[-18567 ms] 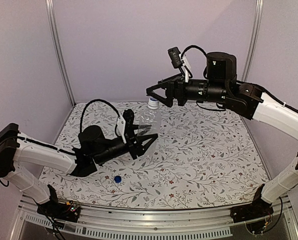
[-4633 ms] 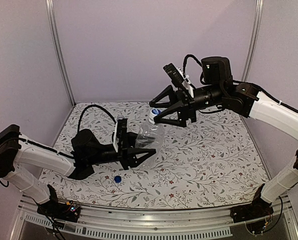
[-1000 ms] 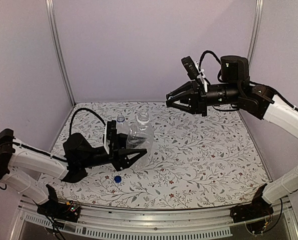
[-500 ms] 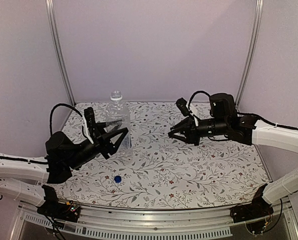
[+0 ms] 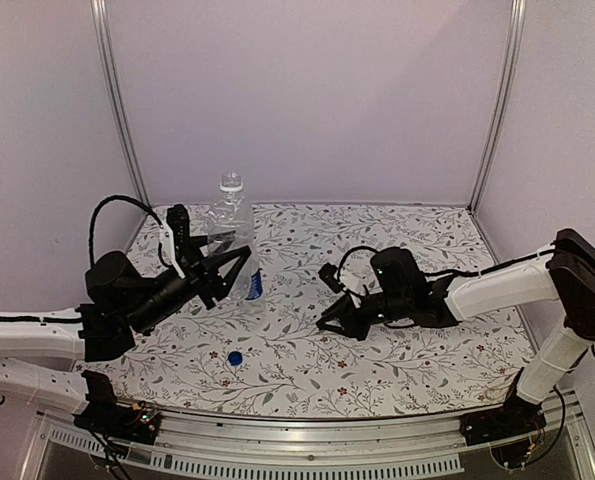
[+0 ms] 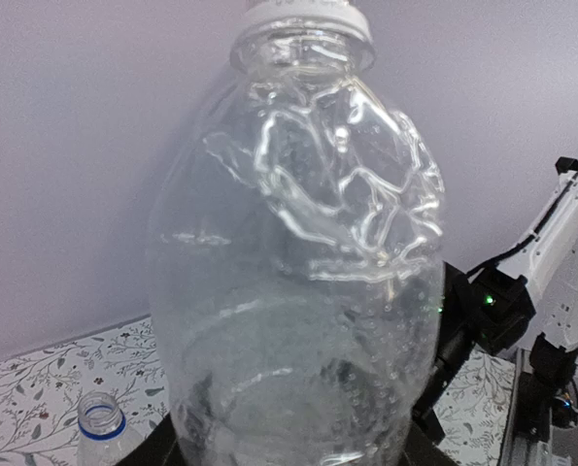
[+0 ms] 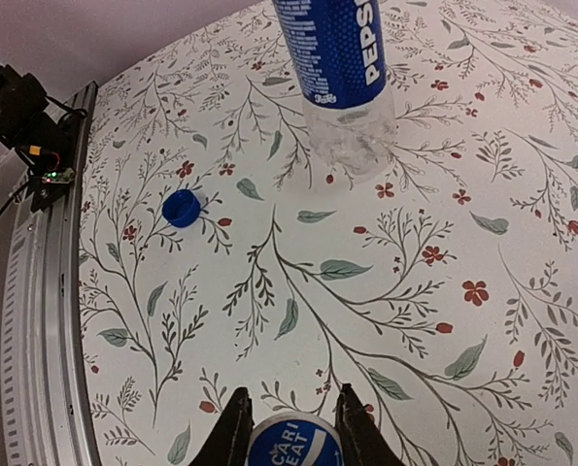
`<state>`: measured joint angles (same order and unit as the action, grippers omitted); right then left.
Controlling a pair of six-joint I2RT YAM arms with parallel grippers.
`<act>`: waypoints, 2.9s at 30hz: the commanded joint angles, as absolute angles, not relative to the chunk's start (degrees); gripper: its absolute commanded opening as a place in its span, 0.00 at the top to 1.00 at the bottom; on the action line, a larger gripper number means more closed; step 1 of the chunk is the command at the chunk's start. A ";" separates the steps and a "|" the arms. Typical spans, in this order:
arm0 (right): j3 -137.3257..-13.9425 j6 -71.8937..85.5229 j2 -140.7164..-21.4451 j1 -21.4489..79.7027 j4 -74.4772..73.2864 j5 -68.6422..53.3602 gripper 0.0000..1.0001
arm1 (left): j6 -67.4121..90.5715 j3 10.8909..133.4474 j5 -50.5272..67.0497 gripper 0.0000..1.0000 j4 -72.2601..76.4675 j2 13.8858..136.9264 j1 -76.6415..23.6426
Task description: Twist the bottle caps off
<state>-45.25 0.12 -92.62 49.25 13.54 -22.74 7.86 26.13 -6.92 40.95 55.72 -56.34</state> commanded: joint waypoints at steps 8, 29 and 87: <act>-47.14 3.19 -104.90 51.49 19.88 -18.52 0.83 | 6.24 28.02 -7.41 0.51 38.77 55.66 -55.61; -46.52 3.81 -108.02 51.60 18.37 -14.03 0.75 | 6.58 27.04 -7.43 0.51 39.70 56.06 -55.55; -80.79 9.72 -80.70 52.02 -13.39 -19.20 0.08 | 7.21 30.59 5.21 0.50 47.33 72.43 -56.94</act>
